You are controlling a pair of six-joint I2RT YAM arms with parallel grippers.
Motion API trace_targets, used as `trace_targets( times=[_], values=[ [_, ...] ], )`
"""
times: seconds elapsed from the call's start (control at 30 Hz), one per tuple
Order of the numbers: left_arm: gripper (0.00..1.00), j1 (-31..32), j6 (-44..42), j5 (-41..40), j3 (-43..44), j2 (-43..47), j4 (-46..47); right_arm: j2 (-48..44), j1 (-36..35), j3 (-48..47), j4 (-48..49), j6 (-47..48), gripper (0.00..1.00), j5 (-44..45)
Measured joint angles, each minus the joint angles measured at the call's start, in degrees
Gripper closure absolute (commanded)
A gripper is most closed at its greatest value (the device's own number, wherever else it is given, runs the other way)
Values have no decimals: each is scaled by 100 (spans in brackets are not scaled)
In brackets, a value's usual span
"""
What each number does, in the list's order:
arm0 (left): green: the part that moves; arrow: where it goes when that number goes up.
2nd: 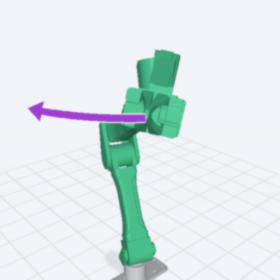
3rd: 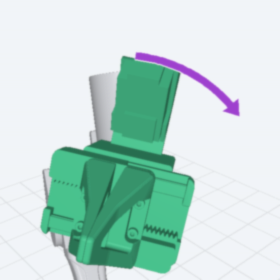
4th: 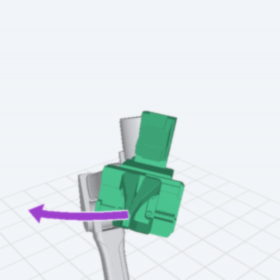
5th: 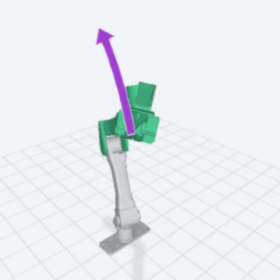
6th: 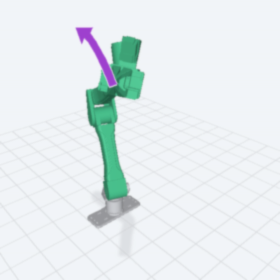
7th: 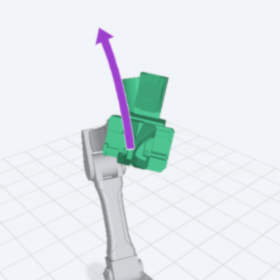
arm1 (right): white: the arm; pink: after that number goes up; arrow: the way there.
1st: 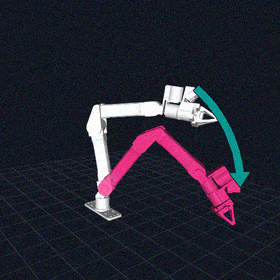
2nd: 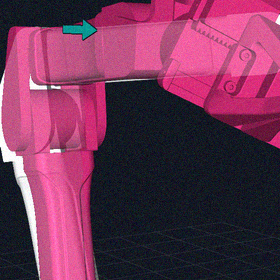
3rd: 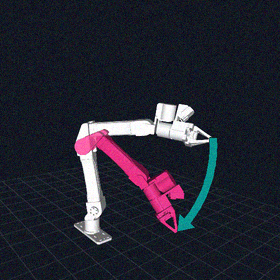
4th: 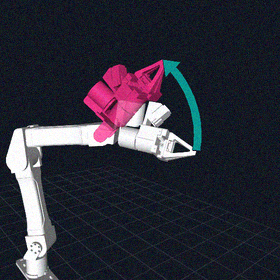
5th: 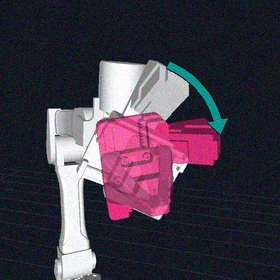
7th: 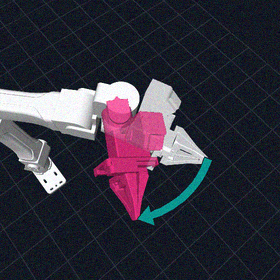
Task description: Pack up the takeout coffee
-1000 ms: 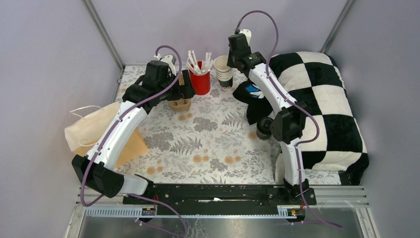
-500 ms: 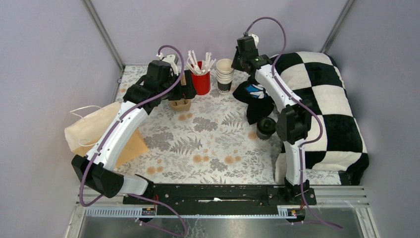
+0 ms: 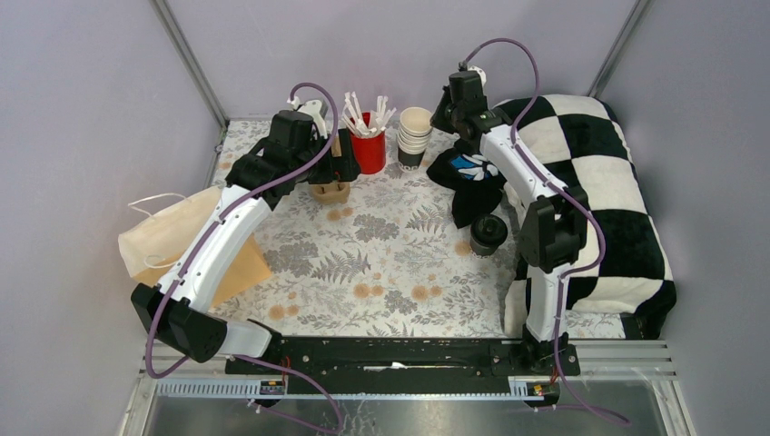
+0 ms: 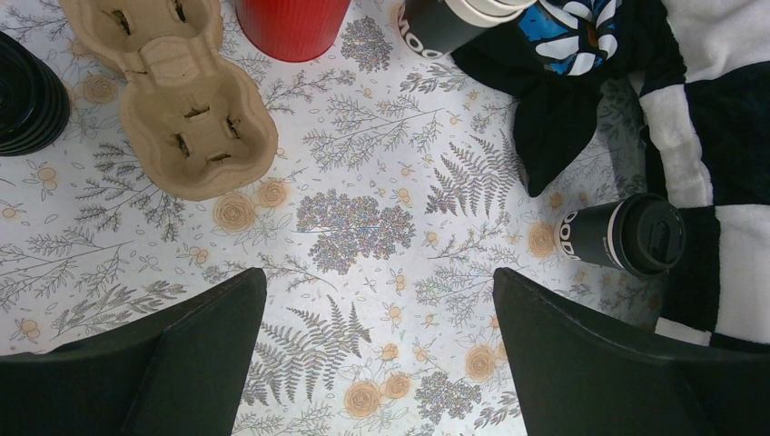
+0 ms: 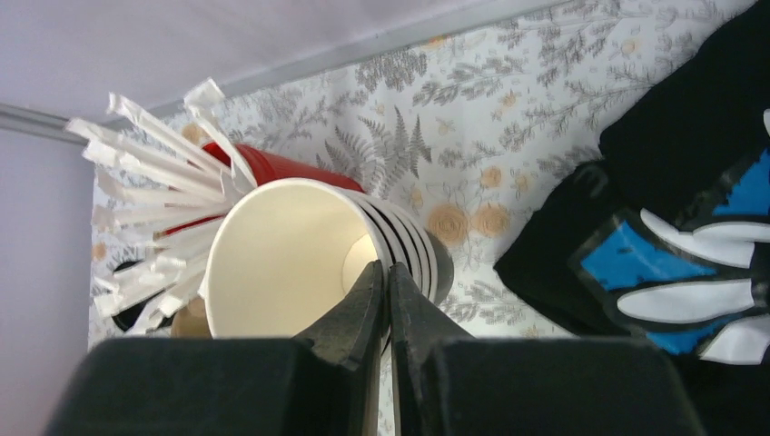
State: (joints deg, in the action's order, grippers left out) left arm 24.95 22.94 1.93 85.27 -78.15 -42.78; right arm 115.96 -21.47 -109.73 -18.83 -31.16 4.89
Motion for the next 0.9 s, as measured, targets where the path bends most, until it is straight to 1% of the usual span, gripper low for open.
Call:
trace_targets(
  times=[0.07,0.13,0.2,0.27,0.37,0.43,0.5,0.57,0.6,0.67,0.8,0.9],
  values=[
    [1,2,2,15,0,0,0,13,2,-96,-61,-13,100,-109],
    [1,2,9,42,0,0,2,-24,-33,11,105,-2,100,-103],
    [1,2,26,76,0,-2,2,94,-17,-238,-81,-37,100,-271],
    [1,0,70,157,0,-20,15,79,-35,-125,157,-55,100,-372],
    [1,-46,249,490,0,-114,133,35,4,35,195,-190,100,-614],
    [1,-114,501,901,-59,-212,369,-20,28,258,358,-343,100,-811],
    [2,-221,981,1486,-299,-323,855,-120,59,597,549,-483,100,-973],
    [6,-282,1617,2044,-704,-468,1449,-203,87,960,754,-581,100,-1115],
    [8,-315,1816,2186,-831,-535,1615,-254,94,1185,876,-612,100,-1174],
    [11,-343,2503,2551,-1182,-769,2109,-358,98,1617,1054,-656,100,-1250],
    [12,-343,3512,2841,-1598,-1106,2809,-463,103,1969,1231,-680,100,-1349],
    [10,-339,3884,2844,-1674,-1123,2988,-592,103,2013,1257,-675,100,-1362]
  ],
)
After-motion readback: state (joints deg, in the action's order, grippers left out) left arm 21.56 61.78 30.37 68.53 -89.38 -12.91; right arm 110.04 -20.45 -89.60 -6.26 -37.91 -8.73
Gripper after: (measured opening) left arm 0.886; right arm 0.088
